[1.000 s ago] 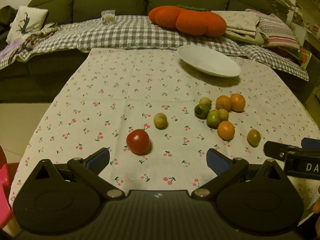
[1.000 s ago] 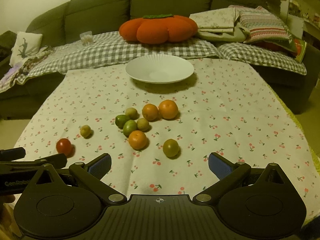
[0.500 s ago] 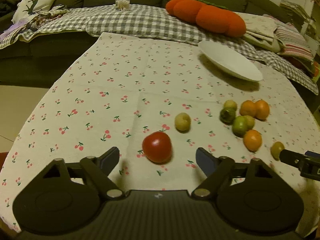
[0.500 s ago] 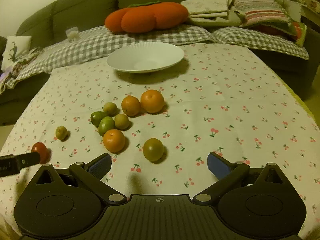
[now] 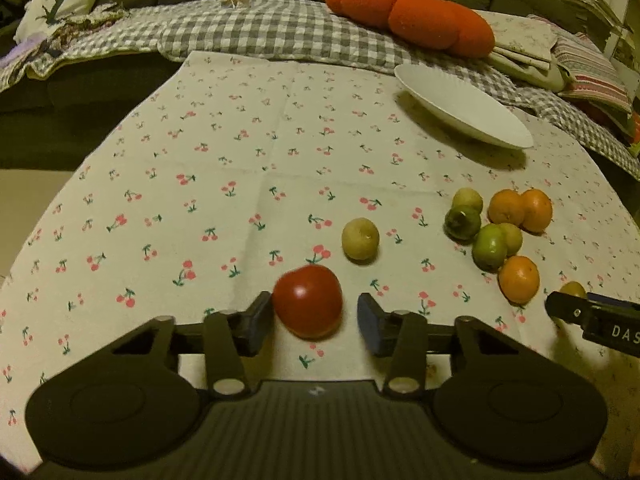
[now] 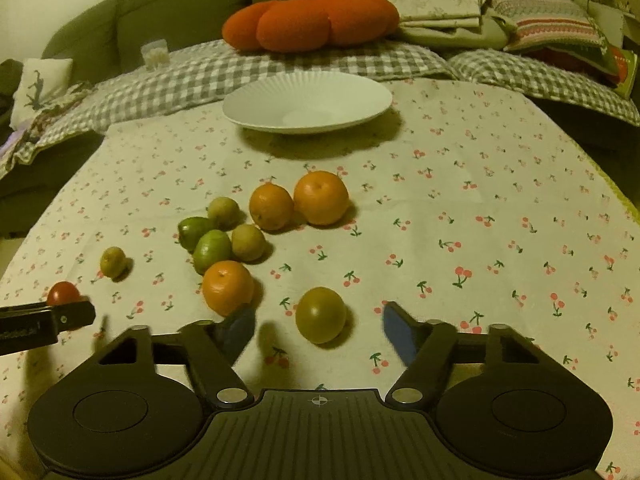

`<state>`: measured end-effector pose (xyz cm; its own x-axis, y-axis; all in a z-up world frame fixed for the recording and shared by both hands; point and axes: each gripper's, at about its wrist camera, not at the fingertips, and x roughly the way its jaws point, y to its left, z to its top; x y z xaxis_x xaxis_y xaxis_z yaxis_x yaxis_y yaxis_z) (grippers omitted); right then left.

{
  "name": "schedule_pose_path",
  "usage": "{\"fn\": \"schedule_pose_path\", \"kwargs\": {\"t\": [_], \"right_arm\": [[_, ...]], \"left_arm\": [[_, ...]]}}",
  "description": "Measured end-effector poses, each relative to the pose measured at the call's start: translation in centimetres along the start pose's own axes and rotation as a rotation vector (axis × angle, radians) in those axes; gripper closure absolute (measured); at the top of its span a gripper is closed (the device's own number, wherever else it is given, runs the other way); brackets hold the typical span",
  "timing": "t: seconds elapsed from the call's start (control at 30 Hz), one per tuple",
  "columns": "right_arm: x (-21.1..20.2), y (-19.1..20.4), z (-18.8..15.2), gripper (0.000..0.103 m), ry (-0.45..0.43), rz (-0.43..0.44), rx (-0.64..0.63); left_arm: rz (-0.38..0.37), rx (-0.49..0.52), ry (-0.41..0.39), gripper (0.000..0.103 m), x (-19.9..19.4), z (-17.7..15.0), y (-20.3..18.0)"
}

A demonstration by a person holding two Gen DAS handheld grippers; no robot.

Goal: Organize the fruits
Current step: 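Grasp the red tomato with the left tool while the right tool grasps a yellow-green plum, then carry both fruits to the white bowl and release them inside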

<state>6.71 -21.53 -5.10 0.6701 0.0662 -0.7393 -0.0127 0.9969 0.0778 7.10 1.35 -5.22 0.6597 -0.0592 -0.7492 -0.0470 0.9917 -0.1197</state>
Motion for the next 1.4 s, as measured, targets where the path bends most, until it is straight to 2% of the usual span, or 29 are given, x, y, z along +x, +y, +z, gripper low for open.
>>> {"fn": "schedule_pose_path", "kwargs": {"t": [0.1,0.17,0.2,0.23,0.6,0.77,0.9,1.17,1.4], "right_arm": [[0.6,0.1,0.1,0.055,0.003,-0.006,0.000],[0.7,0.2,0.2,0.066,-0.003,-0.010,-0.005],[0.8,0.2,0.2,0.076,-0.005,-0.016,-0.005],[0.9,0.1,0.3,0.078,-0.003,-0.018,-0.001],[-1.0,-0.4,1.7,0.078,-0.014,0.019,0.032],[-1.9,-0.5,4.1,0.078,-0.030,0.046,0.014],[-2.0,-1.0,6.8,0.078,-0.035,0.069,0.005],[-0.4,-1.2,12.6,0.078,-0.059,0.110,-0.042],[4.3,-2.9,16.5,0.078,-0.034,0.123,-0.023]], "left_arm": [[-0.003,0.001,-0.004,0.069,0.1,0.2,-0.1],[-0.011,-0.006,0.000,0.069,0.0,0.2,0.0],[-0.020,-0.011,0.002,0.069,-0.1,0.2,0.0],[-0.028,-0.016,0.002,0.069,-0.2,0.3,0.0],[-0.048,-0.027,-0.017,0.069,-1.6,1.9,-1.0],[-0.053,-0.018,-0.034,0.069,-2.0,4.6,-2.4],[-0.037,0.033,-0.059,0.069,-1.9,7.3,-4.5],[-0.065,0.134,-0.097,0.069,0.6,11.7,-9.0],[-0.100,0.178,-0.101,0.069,5.3,14.0,-11.1]]}}
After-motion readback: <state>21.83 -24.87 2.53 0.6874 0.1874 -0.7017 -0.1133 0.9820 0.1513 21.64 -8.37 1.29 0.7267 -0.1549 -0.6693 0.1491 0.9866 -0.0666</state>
